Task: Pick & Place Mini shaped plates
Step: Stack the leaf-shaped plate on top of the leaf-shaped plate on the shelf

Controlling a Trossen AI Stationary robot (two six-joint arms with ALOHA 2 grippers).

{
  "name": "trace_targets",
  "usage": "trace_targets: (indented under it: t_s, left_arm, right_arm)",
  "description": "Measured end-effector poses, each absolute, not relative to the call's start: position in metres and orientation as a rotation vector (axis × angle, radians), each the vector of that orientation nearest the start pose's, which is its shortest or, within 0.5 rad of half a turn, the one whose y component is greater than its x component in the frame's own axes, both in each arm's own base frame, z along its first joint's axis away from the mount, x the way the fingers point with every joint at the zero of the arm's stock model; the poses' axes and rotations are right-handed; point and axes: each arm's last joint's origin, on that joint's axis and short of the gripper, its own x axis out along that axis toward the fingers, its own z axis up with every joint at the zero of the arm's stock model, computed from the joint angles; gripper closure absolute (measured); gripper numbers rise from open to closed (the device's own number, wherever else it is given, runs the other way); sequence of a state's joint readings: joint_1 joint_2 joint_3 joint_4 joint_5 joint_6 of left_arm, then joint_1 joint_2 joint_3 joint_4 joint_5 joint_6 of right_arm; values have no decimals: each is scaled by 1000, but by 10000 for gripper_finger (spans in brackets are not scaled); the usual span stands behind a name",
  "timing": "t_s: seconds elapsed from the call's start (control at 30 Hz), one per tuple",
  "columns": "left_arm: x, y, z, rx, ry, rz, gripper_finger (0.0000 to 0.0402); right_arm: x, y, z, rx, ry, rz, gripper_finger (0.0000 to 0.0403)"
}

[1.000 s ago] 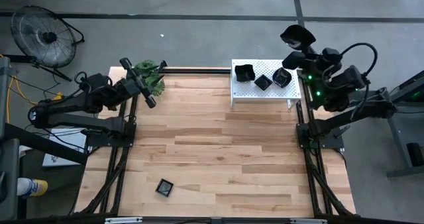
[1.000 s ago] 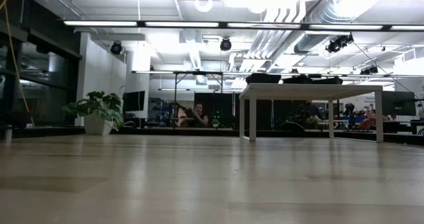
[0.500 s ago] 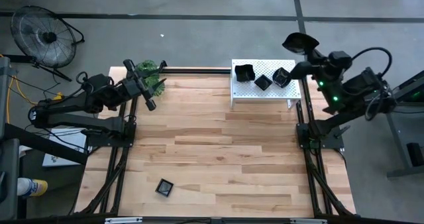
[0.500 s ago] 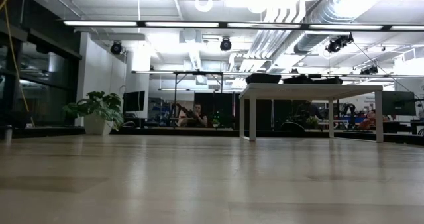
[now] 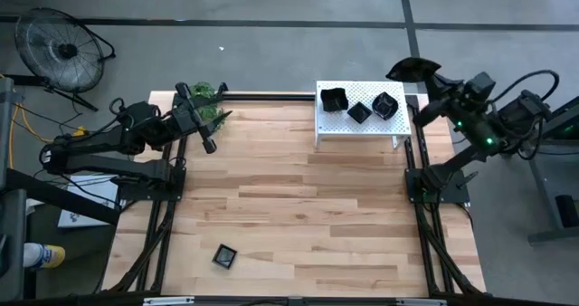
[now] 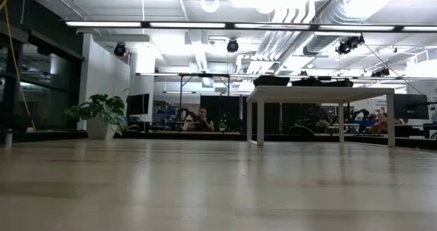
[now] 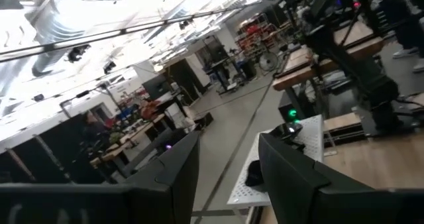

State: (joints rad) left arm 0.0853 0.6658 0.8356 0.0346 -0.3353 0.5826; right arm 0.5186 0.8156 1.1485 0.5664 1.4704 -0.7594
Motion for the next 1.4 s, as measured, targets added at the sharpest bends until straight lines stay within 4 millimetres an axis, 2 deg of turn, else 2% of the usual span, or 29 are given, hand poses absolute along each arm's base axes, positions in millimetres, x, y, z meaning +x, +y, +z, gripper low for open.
trace_targets:
  t_s: [0.1, 0.47, 0.7, 0.87, 0.97, 1.07, 1.2, 1.3, 1.4]
  left_arm:
    - [143, 21, 386, 533, -86, 454, 250]
    - [167, 23, 384, 511, -119, 429, 250]
    - [177, 24, 383, 507, -133, 433, 250]
    - [183, 24, 381, 510, -133, 436, 250]
    - [186, 24, 381, 514, -134, 438, 250]
    - [188, 25, 380, 517, -130, 437, 250]
    - [188, 25, 380, 517, -131, 439, 250]
    - [188, 25, 379, 517, -128, 438, 250]
    - [188, 25, 380, 516, -129, 438, 250]
  right_arm:
    - [98, 26, 490, 11, -175, -902, 403]
    - [101, 24, 493, -124, -199, -879, 403]
    - [107, 27, 521, -236, -155, -836, 403]
    - [123, 30, 542, -309, -46, -844, 403]
    - [137, 29, 549, -339, -18, -789, 403]
    - [152, 23, 551, -332, 18, -732, 403]
    - [167, 3, 542, -260, 138, -679, 403]
    - [171, -17, 532, -138, 233, -717, 403]
    - [167, -37, 521, 5, 295, -831, 403]
